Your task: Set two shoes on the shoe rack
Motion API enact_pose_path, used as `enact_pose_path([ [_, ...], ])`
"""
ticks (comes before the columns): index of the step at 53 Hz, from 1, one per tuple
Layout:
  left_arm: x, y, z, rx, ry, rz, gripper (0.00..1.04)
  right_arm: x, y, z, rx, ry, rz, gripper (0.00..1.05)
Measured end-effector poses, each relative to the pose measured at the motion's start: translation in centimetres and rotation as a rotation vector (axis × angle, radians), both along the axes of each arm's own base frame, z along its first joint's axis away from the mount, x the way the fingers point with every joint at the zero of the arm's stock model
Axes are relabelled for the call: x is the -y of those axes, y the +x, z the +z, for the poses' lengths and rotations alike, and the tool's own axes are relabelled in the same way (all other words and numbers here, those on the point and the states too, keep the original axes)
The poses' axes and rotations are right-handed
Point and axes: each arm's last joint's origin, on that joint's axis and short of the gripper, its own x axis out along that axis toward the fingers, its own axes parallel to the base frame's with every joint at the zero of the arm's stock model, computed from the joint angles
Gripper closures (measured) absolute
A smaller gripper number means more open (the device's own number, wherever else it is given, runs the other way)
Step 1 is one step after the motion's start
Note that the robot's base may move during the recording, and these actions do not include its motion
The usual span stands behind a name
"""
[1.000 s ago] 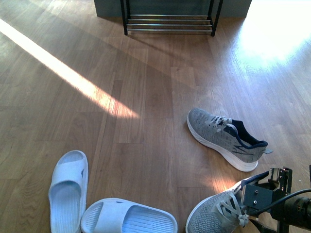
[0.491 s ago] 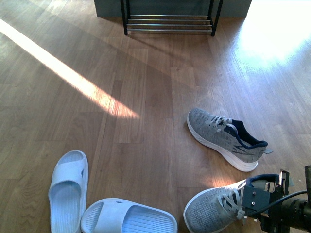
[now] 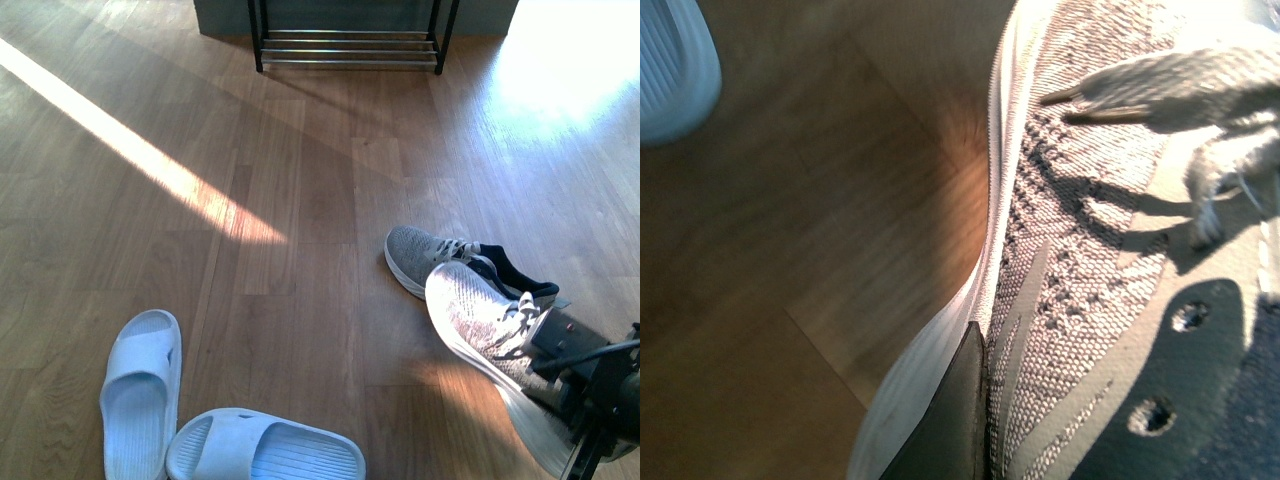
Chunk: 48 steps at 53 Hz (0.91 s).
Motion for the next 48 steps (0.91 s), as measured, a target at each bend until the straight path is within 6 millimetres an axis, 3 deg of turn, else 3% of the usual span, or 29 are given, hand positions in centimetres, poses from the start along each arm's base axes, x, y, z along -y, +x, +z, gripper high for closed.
enact_pose_path([
  [6,0.0,0.0,0.0,0.0,0.0,0.0,0.09,-0.4,-0.7,3.7,0.011,0.083,-0.109,1.03],
  [12,0.0,0.0,0.0,0.0,0.0,0.0,0.09,-0.9,-2.6,9.5,0.02,0.227,-0.244,1.03],
  [20,0.0,0.0,0.0,0.0,0.0,0.0,0.09,-1.2,-3.8,14.6,0.066,0.349,-0.347,1.03],
  [31,0.0,0.0,0.0,0.0,0.0,0.0,0.09,-1.8,-6.1,23.6,0.31,0.517,-0.412,1.03],
  [37,0.0,0.0,0.0,0.0,0.0,0.0,0.09,-1.7,-7.3,25.6,0.377,0.573,-0.431,1.03],
  [48,0.0,0.0,0.0,0.0,0.0,0.0,0.09,-1.7,-7.7,25.5,0.369,0.596,-0.453,1.03],
])
